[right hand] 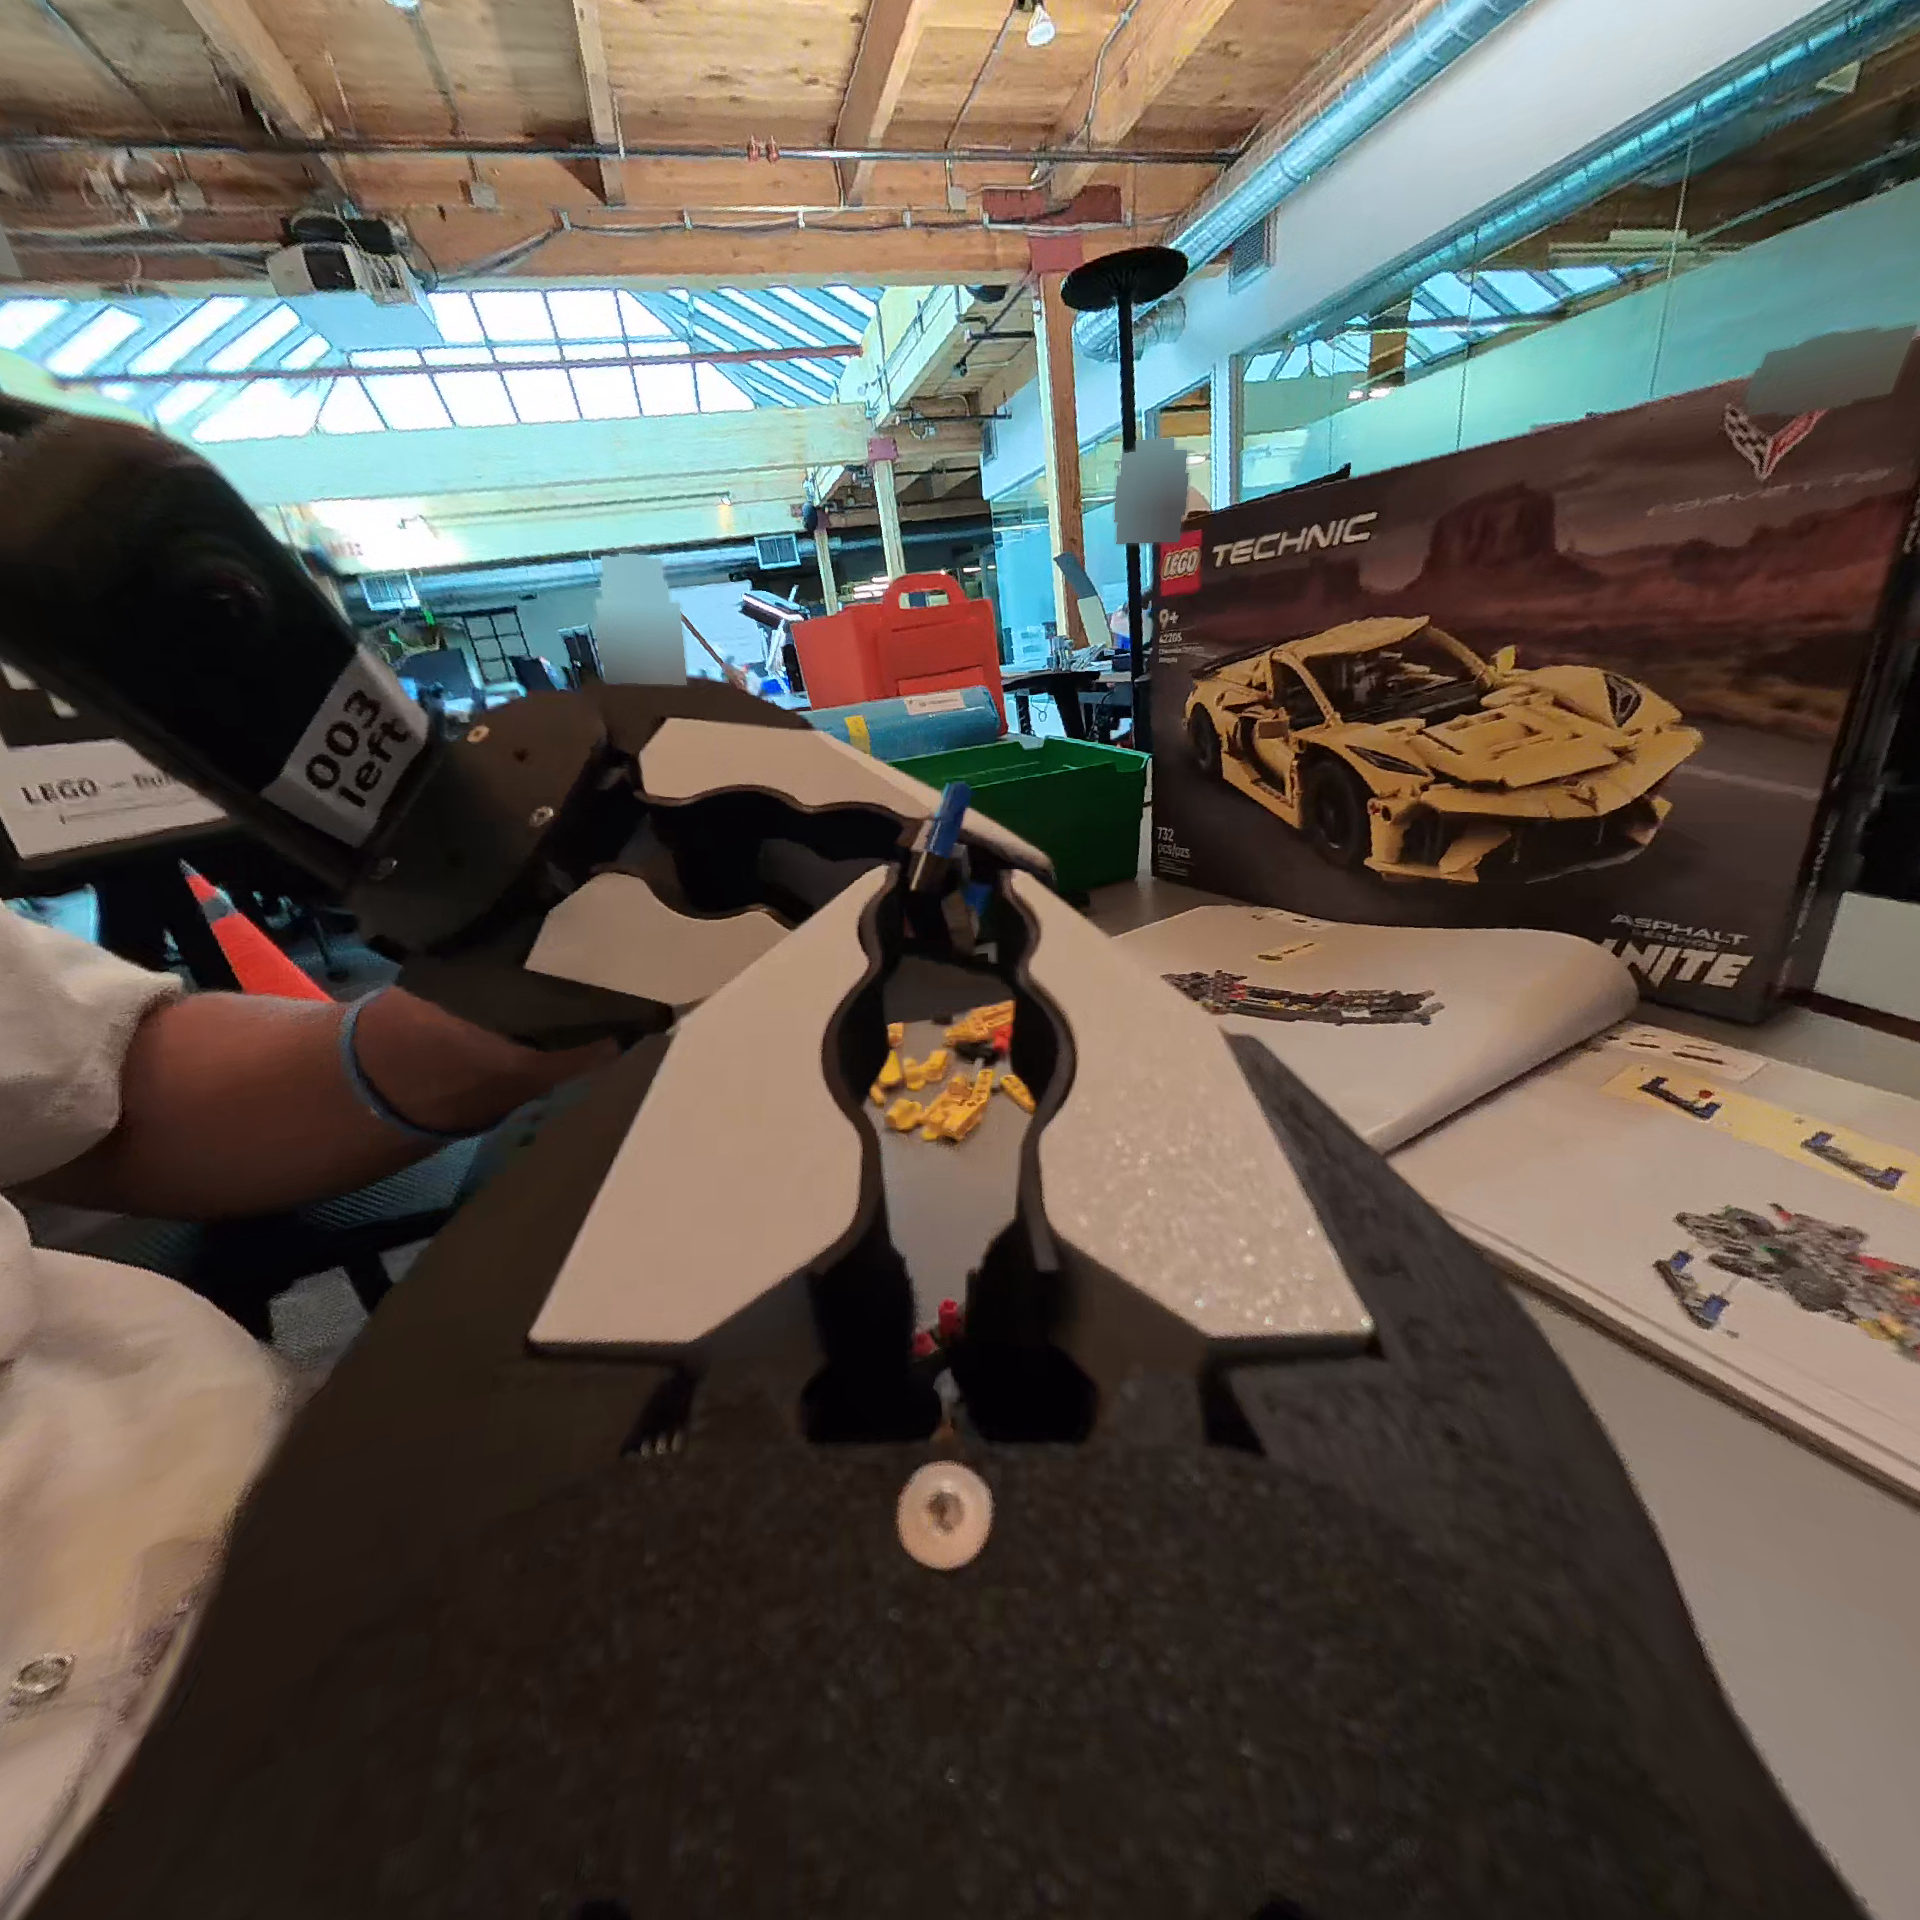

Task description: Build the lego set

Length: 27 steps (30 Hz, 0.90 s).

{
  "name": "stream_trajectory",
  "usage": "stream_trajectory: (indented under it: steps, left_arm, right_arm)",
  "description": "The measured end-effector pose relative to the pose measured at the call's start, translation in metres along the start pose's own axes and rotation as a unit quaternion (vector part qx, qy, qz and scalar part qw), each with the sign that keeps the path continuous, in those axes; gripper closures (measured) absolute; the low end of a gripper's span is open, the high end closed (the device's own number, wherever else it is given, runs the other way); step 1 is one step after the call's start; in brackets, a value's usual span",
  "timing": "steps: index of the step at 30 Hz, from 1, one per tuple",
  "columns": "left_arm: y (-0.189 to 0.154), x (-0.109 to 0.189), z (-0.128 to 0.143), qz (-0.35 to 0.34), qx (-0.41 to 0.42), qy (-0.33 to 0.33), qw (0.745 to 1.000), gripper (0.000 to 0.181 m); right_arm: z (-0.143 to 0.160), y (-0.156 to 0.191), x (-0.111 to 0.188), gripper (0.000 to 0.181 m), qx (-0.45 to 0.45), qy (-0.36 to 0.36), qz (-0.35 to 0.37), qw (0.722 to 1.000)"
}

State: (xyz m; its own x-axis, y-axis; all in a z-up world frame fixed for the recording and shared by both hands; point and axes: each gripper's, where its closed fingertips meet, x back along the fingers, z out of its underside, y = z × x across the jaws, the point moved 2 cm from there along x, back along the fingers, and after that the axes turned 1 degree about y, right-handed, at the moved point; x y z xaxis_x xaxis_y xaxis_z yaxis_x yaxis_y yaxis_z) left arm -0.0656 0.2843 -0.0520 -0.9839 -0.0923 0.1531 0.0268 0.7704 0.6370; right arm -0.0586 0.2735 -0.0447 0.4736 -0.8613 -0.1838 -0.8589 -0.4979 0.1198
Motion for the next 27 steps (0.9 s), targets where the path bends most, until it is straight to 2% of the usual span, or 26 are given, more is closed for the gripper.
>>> stream_trajectory:
  steps: [2, 4, 7, 10, 13, 18, 22, 27]
  left_arm:
    - [-0.002, 0.001, -0.003, 0.021, 0.019, -0.012, 1.000, 0.165]
    - [-0.005, 0.005, -0.008, 0.073, 0.078, -0.038, 0.994, 0.165]
    - [-0.012, 0.018, -0.024, 0.187, 0.186, -0.099, 0.960, 0.166]
    - [-0.016, 0.027, -0.035, 0.250, 0.229, -0.132, 0.932, 0.166]
    - [-0.018, 0.030, -0.039, 0.267, 0.232, -0.138, 0.925, 0.166]
    - [-0.023, 0.030, -0.037, 0.267, 0.198, -0.117, 0.936, 0.166]
    - [-0.025, 0.025, -0.030, 0.266, 0.176, -0.073, 0.945, 0.166]
    - [-0.031, 0.024, -0.025, 0.290, 0.152, -0.026, 0.944, 0.166]
  right_arm:
    - [-0.003, 0.003, 0.003, 0.166, 0.034, 0.013, -0.008, 0.999]
    - [-0.013, 0.014, 0.011, 0.163, 0.057, 0.004, -0.058, 0.997]
    - [-0.018, 0.026, 0.018, 0.159, 0.042, 0.038, -0.126, 0.990]
    - [-0.025, 0.037, 0.022, 0.161, 0.048, 0.044, -0.174, 0.983]
    - [-0.028, 0.042, 0.023, 0.163, 0.054, 0.046, -0.189, 0.979]
    - [-0.027, 0.043, 0.022, 0.166, 0.051, 0.047, -0.195, 0.978]
    - [-0.023, 0.039, 0.022, 0.164, 0.085, 0.062, -0.177, 0.979]
    - [-0.015, 0.041, 0.020, 0.165, 0.119, 0.090, -0.175, 0.973]
